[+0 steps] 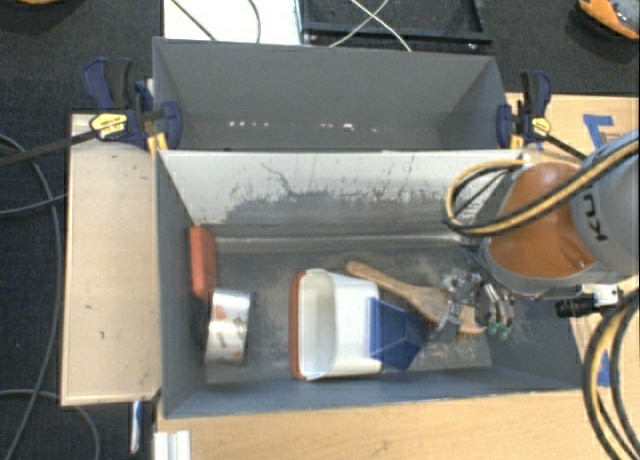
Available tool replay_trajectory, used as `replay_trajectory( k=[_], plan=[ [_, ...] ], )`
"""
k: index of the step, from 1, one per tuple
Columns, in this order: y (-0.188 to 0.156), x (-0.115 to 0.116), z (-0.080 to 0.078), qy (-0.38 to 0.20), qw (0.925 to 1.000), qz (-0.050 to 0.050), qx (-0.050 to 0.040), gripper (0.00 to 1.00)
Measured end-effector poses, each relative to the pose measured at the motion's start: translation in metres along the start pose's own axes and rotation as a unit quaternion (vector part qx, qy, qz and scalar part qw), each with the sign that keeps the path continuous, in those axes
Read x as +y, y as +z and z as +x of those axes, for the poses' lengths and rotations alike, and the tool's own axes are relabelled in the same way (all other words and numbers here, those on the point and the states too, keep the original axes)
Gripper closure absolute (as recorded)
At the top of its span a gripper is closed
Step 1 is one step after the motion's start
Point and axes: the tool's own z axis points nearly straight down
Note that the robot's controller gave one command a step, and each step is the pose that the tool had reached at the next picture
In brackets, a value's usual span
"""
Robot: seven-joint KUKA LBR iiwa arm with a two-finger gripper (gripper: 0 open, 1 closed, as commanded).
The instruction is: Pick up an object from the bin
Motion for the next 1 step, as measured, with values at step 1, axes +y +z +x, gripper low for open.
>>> replay_trajectory(
  k=[1],
  plan=[
    [0.0,0.0,0.0,0.0,1.0,0.0,0.0,1.0]
  ],
)
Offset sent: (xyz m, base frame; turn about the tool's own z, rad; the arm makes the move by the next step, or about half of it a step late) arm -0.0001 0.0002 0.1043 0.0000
